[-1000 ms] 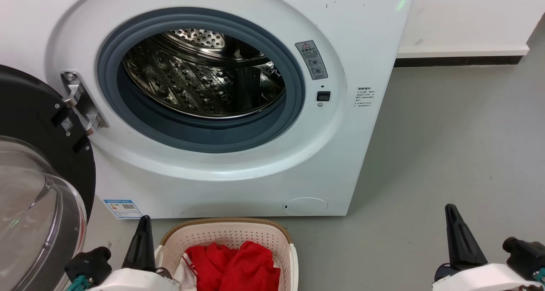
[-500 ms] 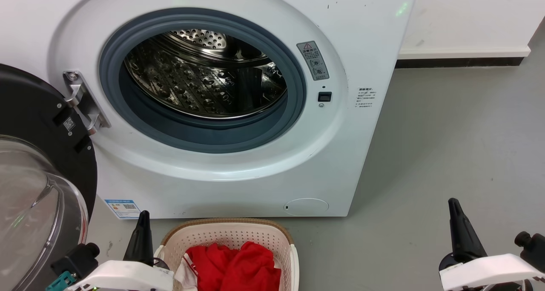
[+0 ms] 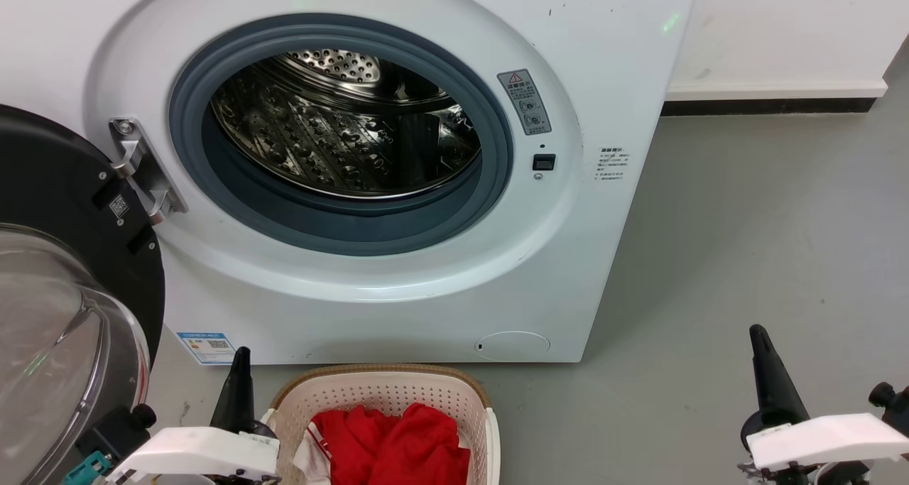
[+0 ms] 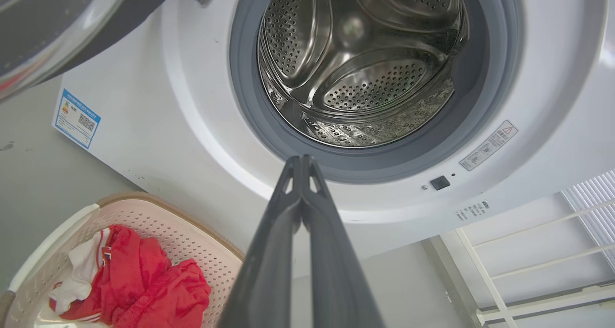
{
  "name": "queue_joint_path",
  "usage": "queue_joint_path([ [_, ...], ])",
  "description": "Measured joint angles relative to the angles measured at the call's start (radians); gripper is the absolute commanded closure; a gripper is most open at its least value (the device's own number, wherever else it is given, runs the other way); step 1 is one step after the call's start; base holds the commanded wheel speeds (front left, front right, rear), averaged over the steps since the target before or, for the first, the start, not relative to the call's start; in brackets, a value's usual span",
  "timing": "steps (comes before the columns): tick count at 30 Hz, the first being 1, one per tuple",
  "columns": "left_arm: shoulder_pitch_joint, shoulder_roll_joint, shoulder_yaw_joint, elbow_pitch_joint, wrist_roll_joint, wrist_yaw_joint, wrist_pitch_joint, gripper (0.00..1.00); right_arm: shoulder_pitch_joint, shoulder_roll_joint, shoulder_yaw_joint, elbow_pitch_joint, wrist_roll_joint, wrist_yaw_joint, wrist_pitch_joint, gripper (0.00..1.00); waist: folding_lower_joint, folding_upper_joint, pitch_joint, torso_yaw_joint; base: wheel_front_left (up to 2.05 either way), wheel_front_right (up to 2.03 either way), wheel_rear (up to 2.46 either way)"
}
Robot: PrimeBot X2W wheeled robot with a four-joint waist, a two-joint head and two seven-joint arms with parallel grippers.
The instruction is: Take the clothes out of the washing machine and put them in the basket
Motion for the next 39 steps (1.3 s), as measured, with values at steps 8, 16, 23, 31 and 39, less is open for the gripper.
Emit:
queue_joint_path([
  [8,-0.016,0.000,0.005,0.005,-0.102,-0.002,0.025,1.00,-0.014,-0.002,-0.004,0.009,0.105,0.000,0.026,1.00,0.0000,0.0000,-0.002,0.002,0.00,0.00,0.00],
  [16,-0.025,0.000,0.010,0.012,-0.197,-0.009,0.044,1.00,-0.033,-0.003,-0.008,0.020,0.204,0.000,0.044,1.00,0.0001,0.0000,-0.003,0.004,0.00,0.00,0.00],
  [23,-0.037,0.000,0.014,0.018,-0.273,-0.010,0.065,1.00,-0.040,-0.003,-0.013,0.028,0.283,0.000,0.064,1.00,0.0000,0.0000,-0.004,0.006,0.00,0.00,0.00],
  [31,-0.045,0.000,0.018,0.023,-0.358,-0.015,0.085,1.00,-0.053,-0.003,-0.018,0.035,0.368,0.000,0.085,1.00,0.0000,0.0000,-0.006,0.008,0.00,0.00,0.00],
  [39,-0.058,0.000,0.021,0.028,-0.435,-0.018,0.103,1.00,-0.065,-0.003,-0.023,0.043,0.447,0.000,0.104,1.00,0.0001,0.0000,-0.007,0.010,0.00,0.00,0.00],
])
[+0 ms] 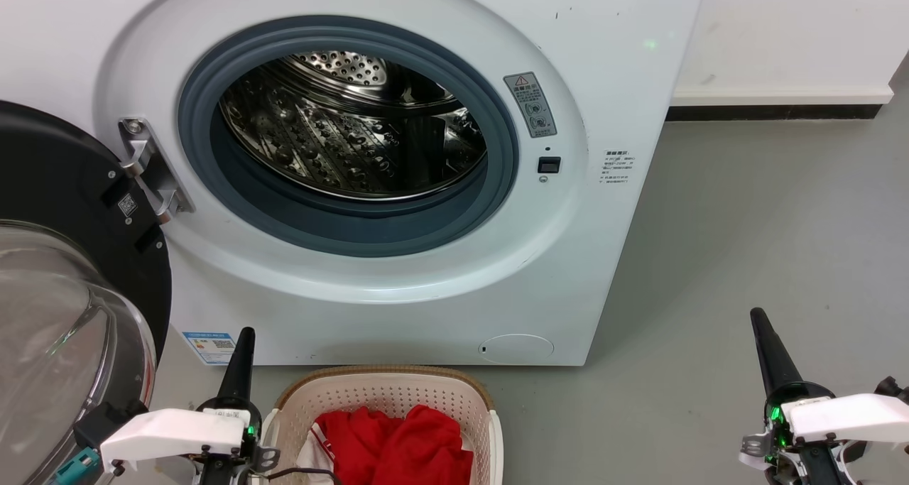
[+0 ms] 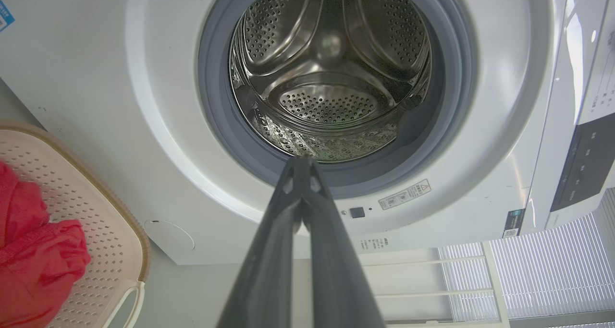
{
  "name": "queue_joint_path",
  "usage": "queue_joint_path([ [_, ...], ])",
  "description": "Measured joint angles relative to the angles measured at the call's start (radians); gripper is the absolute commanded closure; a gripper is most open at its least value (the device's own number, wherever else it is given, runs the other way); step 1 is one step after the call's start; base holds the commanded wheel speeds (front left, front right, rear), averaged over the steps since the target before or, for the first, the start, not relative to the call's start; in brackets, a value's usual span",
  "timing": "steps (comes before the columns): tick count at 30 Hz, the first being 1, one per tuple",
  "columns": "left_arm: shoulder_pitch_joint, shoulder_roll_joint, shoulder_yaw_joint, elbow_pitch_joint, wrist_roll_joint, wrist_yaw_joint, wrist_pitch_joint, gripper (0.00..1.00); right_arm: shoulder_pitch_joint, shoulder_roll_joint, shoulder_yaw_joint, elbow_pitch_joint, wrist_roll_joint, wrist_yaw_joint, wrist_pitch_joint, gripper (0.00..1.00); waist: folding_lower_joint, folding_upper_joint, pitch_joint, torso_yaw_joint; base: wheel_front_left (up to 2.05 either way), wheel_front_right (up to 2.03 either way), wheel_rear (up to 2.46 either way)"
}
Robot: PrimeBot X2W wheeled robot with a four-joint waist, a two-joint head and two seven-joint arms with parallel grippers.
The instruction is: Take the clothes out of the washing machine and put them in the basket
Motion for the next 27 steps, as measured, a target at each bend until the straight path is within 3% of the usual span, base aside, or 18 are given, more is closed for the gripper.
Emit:
queue_joint_path([
  [27,-0.027,0.000,0.008,0.015,-0.228,-0.010,0.054,1.00,-0.031,0.001,-0.018,0.024,0.227,0.000,0.059,1.00,0.0000,0.0000,-0.005,0.007,0.00,0.00,0.00],
])
